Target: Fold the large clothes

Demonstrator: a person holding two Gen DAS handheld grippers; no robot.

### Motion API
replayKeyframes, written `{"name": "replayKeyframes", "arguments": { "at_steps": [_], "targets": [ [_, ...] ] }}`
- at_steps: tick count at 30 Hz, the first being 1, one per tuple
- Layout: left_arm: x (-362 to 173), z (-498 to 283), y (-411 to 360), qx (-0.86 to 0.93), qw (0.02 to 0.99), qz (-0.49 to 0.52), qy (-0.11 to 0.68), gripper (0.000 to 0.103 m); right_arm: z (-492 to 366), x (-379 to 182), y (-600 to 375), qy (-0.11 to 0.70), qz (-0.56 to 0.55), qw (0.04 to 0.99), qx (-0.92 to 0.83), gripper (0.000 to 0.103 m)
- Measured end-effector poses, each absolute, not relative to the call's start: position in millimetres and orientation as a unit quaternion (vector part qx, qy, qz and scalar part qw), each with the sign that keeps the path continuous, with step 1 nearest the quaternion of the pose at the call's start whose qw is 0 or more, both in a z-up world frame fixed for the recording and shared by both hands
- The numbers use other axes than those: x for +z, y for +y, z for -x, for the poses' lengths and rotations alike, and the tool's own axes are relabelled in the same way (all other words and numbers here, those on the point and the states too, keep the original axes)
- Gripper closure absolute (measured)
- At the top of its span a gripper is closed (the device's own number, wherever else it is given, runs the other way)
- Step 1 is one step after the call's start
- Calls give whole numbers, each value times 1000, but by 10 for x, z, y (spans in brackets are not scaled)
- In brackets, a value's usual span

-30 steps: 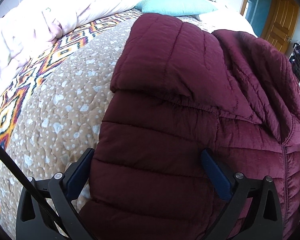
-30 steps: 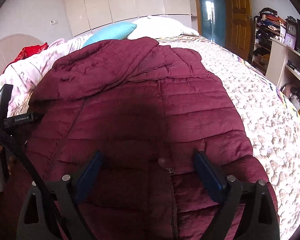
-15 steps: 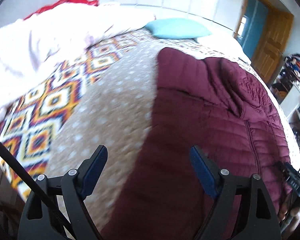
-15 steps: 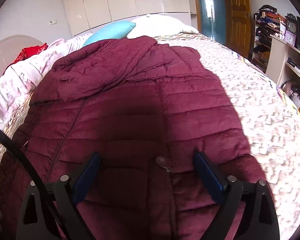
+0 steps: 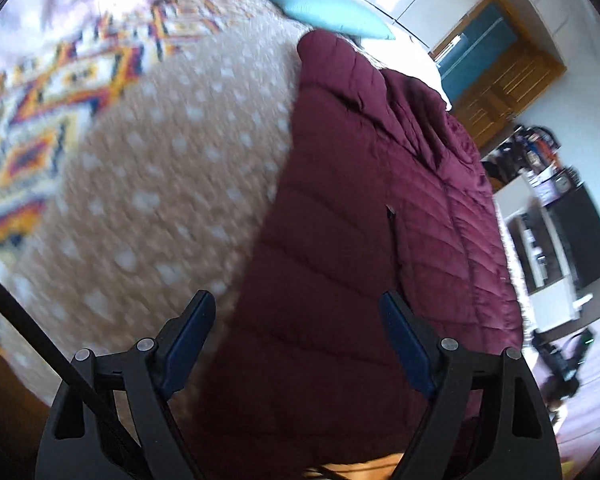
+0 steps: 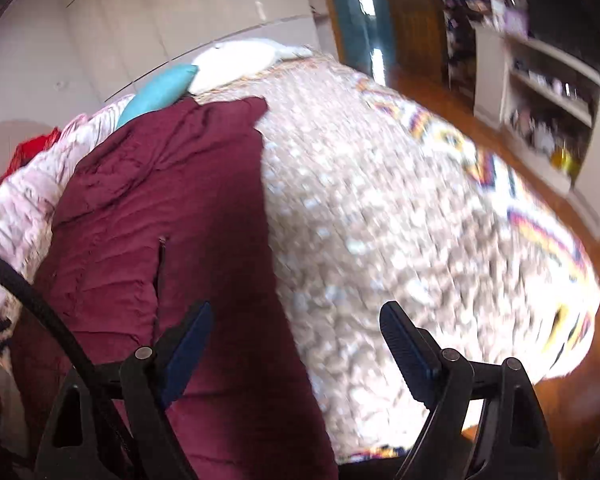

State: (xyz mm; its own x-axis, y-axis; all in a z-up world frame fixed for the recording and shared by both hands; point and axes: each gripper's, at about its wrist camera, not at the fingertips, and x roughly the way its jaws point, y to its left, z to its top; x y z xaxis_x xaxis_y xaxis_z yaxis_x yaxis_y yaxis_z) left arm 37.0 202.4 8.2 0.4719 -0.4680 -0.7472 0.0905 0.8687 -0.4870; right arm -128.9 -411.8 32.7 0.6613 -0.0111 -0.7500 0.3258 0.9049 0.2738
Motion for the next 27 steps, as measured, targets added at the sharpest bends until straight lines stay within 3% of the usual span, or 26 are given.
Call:
{"name": "replayKeyframes", "arguments": {
  "at_steps": [4,10,23,26,27],
  "targets": [
    [67,-148,1921,-172,845,178,475,21,1455,102,-4204,415,-273,866,-54,14],
    [51,212,2030,-173,847,188,466,21,1743,-123,-3919,445,-299,844,13,14],
    [-482,852,2219,-164,814,219,512,21,2164,-390,-3390,501,-260,825,22,14],
    [-502,915,2163,-161,820,204,511,21,2157,-449,-3295,518,-232,823,10,18],
    [-488,928,2126,-157,822,192,512,25,2153,-454,-3269,523,-218,824,6,21]
  ]
}}
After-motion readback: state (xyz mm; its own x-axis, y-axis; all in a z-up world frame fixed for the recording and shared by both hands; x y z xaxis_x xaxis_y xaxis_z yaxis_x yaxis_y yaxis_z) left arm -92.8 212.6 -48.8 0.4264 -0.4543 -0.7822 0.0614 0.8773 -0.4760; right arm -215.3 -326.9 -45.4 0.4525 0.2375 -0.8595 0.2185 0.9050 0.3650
